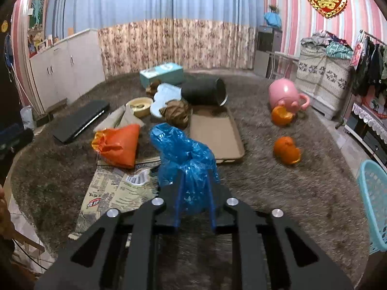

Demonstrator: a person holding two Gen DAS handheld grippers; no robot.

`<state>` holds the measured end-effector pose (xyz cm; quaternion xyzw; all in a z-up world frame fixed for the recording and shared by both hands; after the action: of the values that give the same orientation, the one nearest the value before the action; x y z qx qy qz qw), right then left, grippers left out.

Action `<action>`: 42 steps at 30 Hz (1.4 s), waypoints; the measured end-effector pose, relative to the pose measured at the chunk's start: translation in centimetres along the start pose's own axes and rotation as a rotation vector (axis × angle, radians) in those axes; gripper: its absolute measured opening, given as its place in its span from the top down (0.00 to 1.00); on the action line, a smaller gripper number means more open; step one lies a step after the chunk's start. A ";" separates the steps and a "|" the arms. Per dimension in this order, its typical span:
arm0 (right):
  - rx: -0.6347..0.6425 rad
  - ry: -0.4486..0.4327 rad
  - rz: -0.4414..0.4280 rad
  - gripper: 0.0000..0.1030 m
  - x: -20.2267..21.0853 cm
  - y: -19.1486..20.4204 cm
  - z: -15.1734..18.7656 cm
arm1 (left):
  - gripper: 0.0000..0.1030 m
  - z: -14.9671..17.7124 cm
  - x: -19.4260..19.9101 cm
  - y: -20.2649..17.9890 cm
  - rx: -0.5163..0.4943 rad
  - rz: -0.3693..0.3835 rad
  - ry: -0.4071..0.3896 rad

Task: Collect trash
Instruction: 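Grasp the blue plastic bag with the right tool while the left tool grasps the printed snack wrapper, then carry the blue bag and snack wrapper in both tools over the light-blue basket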

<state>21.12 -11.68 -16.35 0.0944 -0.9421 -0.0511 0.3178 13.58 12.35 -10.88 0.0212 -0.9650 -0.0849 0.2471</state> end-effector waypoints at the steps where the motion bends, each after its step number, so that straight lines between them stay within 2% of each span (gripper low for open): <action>1: -0.005 -0.013 0.008 0.83 0.9 -0.9 -0.2 | 0.05 0.0 0.1 -0.8 -0.006 0.009 -0.001; 9: -0.018 -0.056 0.134 0.83 5.5 -8.2 0.1 | 0.05 0.4 -1.3 -7.9 -0.015 0.131 0.055; 12: -0.090 -0.073 0.145 0.83 6.7 -11.2 0.3 | 0.05 1.5 -2.9 -10.4 -0.012 0.163 0.120; 17: -0.125 -0.104 0.144 0.83 7.5 -12.7 -0.1 | 0.06 3.9 -4.9 -12.3 -0.029 0.179 0.223; 20: -0.141 -0.103 0.134 0.83 7.1 -12.8 0.0 | 0.15 4.8 -5.4 -13.6 -0.032 0.212 0.251; 22: -0.143 -0.102 0.129 0.83 6.8 -12.8 0.0 | 0.23 4.7 -5.2 -14.5 -0.064 0.212 0.237; 24: -0.139 -0.105 0.132 0.83 6.9 -12.5 0.2 | 0.46 4.5 -4.8 -15.4 -0.084 0.246 0.230; 25: -0.139 -0.107 0.133 0.83 6.9 -12.6 0.2 | 0.51 4.3 -4.6 -15.7 -0.097 0.253 0.227; 27: -0.149 -0.112 0.134 0.83 7.2 -12.9 0.2 | 0.69 4.0 -4.4 -16.0 -0.115 0.262 0.218; 30: -0.163 -0.117 0.138 0.83 7.5 -13.2 0.3 | 0.82 3.2 -3.8 -16.2 -0.115 0.300 0.201; 33: -0.174 -0.124 0.145 0.83 7.7 -13.7 0.3 | 0.90 1.7 -2.4 -16.1 -0.123 0.312 0.155; 35: -0.182 -0.129 0.147 0.83 7.8 -14.0 0.3 | 0.91 0.3 -1.4 -16.1 -0.131 0.319 0.120; 42: -0.212 -0.163 0.162 0.83 8.4 -14.9 -0.3 | 0.92 -4.7 0.9 -16.4 -0.164 0.308 -0.004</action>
<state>16.87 -28.06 -13.52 -0.0205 -0.9586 -0.1320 0.2514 15.04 -4.64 -9.21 -0.1474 -0.9473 -0.1243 0.2559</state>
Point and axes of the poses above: each gripper's, at about its wrist camera, not at the fingertips, and x roughly against the way its jaws point, y to its left, z to its underside, the point moved 10 cm from there along -x, roughly the way its jaws point, and after that the axes turned 12 degrees about -x, right-handed, at the moved point
